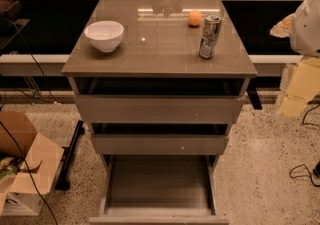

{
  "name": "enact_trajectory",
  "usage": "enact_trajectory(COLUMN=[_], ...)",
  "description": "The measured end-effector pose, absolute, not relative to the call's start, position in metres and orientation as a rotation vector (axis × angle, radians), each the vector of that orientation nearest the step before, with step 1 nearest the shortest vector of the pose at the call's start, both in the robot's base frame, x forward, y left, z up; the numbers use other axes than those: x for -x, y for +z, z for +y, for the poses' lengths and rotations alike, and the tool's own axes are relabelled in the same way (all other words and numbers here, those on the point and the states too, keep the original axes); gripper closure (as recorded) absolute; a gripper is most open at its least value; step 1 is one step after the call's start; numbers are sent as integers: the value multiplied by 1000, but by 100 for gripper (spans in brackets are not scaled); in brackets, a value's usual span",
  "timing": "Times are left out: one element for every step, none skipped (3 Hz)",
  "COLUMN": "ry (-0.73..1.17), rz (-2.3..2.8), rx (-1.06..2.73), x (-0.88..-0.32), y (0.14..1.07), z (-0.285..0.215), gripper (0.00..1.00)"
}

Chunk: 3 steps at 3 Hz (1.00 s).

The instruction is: Place redbull can into bottom drawer

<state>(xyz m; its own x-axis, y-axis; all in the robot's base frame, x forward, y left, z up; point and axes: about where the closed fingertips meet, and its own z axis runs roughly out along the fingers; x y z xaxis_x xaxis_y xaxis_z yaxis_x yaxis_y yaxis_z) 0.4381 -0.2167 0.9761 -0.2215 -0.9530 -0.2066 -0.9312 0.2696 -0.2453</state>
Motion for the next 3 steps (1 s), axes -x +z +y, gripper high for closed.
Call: enact_trajectory(ry=[-98, -104, -97], rz=[2232, 2226, 2220], rx=[1725, 1620, 1504], x=[-438, -460, -496], y=[976, 981, 980], z=[-217, -213, -209], gripper=[0, 0, 0])
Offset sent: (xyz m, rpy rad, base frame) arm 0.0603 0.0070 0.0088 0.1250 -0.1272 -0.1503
